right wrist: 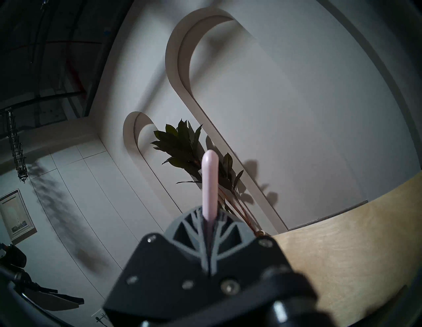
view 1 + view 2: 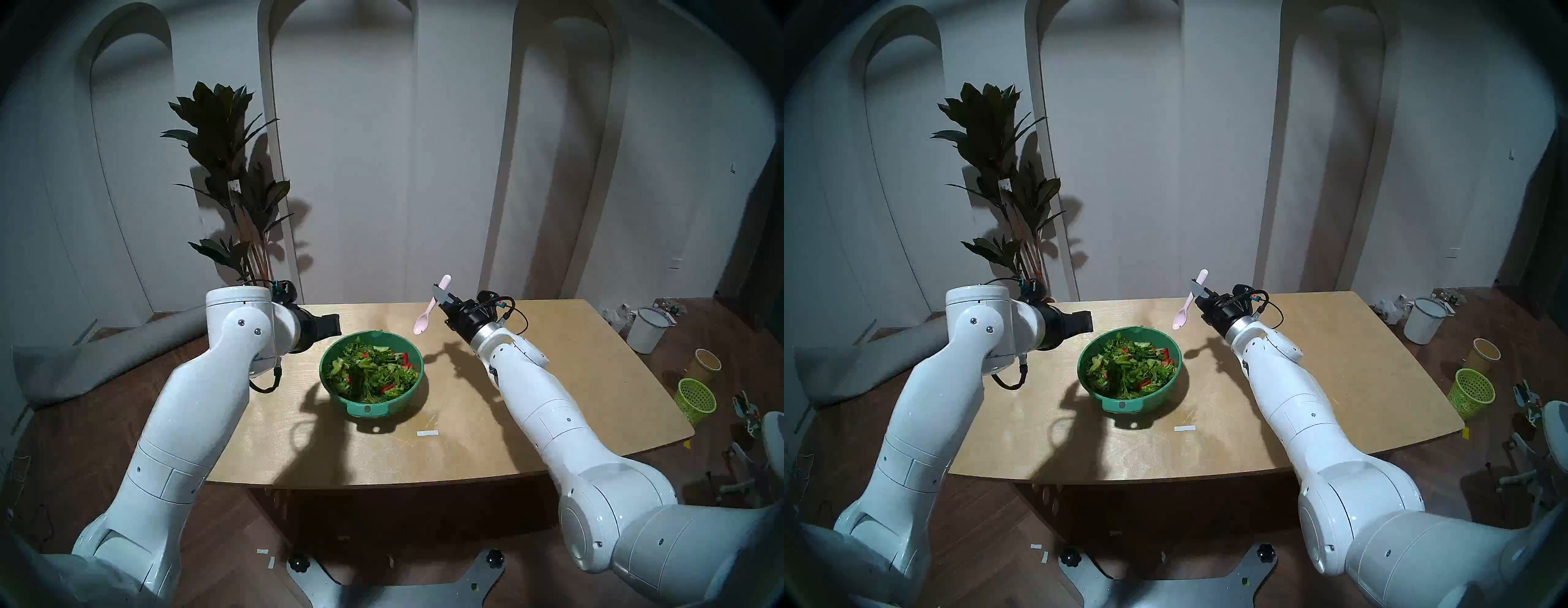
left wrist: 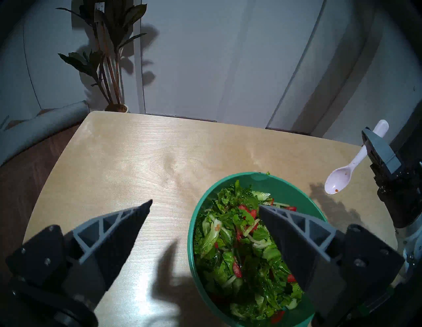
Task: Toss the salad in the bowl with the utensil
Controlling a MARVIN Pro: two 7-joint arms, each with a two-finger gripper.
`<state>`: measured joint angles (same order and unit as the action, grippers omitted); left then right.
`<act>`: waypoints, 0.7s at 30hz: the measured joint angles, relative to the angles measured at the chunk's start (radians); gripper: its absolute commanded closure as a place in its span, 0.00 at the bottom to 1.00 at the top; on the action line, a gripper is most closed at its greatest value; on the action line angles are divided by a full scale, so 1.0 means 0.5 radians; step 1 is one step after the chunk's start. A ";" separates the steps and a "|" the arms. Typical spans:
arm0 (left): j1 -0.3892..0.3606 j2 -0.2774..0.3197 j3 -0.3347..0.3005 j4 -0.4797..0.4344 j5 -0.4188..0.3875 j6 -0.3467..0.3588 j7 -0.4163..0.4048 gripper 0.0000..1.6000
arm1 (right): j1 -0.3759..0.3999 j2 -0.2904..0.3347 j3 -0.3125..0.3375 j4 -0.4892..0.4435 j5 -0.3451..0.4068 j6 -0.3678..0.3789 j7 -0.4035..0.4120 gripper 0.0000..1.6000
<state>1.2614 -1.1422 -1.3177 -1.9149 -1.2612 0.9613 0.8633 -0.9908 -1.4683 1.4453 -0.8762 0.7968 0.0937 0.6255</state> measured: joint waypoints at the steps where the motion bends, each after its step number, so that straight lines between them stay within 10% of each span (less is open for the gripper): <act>1: 0.003 -0.001 -0.004 -0.001 0.000 0.000 0.000 0.00 | -0.011 -0.001 0.000 -0.025 0.000 0.014 -0.015 1.00; 21: 0.074 -0.031 -0.105 -0.037 0.000 -0.002 0.012 0.00 | -0.292 -0.010 -0.071 -0.522 -0.003 0.346 -0.462 1.00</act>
<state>1.2984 -1.1578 -1.3701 -1.9335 -1.2614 0.9603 0.8690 -1.1368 -1.4736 1.4098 -1.1372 0.7952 0.2668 0.3946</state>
